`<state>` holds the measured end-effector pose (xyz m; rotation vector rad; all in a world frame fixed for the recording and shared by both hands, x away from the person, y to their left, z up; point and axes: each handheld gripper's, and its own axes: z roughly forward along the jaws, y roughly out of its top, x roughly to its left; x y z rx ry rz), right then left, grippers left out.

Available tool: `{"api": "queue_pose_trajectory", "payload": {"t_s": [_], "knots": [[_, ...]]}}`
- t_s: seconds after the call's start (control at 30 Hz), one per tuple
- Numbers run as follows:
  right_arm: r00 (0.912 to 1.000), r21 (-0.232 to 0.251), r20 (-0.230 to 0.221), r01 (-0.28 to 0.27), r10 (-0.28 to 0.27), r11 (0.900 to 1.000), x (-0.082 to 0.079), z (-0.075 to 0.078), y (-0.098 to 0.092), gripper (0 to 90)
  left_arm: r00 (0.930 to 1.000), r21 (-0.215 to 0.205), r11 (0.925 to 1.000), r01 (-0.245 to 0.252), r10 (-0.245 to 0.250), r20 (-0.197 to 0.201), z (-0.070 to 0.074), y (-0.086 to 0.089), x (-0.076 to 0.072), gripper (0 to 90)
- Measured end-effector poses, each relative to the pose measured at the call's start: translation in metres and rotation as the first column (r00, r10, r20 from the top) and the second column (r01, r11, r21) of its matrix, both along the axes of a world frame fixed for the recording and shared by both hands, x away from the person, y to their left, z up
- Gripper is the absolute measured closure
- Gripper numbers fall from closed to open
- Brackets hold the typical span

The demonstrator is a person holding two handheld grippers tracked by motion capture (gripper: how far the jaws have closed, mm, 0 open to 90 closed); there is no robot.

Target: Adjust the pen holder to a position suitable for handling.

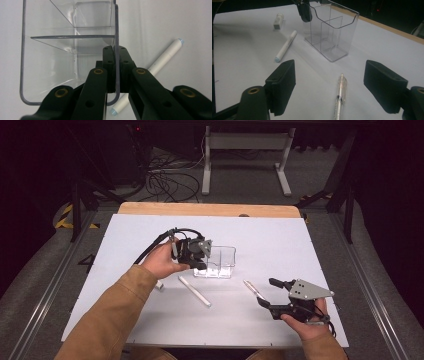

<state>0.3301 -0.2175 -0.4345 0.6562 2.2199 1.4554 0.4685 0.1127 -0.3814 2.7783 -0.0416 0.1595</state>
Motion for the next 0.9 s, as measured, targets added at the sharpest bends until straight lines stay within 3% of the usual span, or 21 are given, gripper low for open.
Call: {"api": "queue_pose_trajectory", "payload": {"t_s": [0.4, 0.57, 0.67, 0.73, 0.83, 0.87, 0.9], "knots": [[1.0, -0.003, 0.0, 0.001, -0.001, 1.0, 0.0003, -0.0006, -0.0012, 26.4, 0.9999, 0.007, 0.9999, -0.013, 0.013, -0.008, -0.0024, 0.0017, 0.003, 86.6], [1.0, -0.006, 0.003, -0.001, 0.001, 1.0, 0.0003, -0.0004, -0.0014, 26.4, 0.999, 0.0, 0.9996, -0.029, 0.029, -0.035, -0.0025, 0.0023, 0.0024, 87.5], [1.0, -0.008, 0.003, -0.001, 0.001, 1.0, 0.0003, -0.0008, -0.001, 26.4, 0.999, -0.003, 0.9995, -0.031, 0.03, -0.034, -0.0025, 0.0027, 0.003, 87.1], [1.0, -0.008, 0.003, -0.001, 0.001, 1.0, 0.0003, -0.0008, -0.0009, 26.4, 0.9994, -0.005, 0.9994, -0.033, 0.033, -0.014, -0.0024, 0.0031, 0.0027, 86.3], [1.0, -0.009, 0.004, -0.002, 0.002, 1.0, 0.0003, -0.0006, -0.0009, 26.4, 0.9994, -0.021, 0.9991, -0.036, 0.036, 0.004, -0.001, 0.0049, 0.0014, 82.4], [1.0, -0.008, 0.003, -0.003, 0.003, 1.0, 0.0002, -0.0006, -0.0009, 26.4, 0.9991, -0.031, 0.9988, -0.039, 0.039, 0.019, 0.0001, 0.0059, 0.0011, 78.2], [1.0, -0.008, 0.003, -0.002, 0.002, 1.0, 0.0003, -0.0007, -0.0008, 26.4, 0.9984, -0.039, 0.9982, -0.045, 0.047, 0.03, 0.0017, 0.007, 0.0007, 68.4]]}}
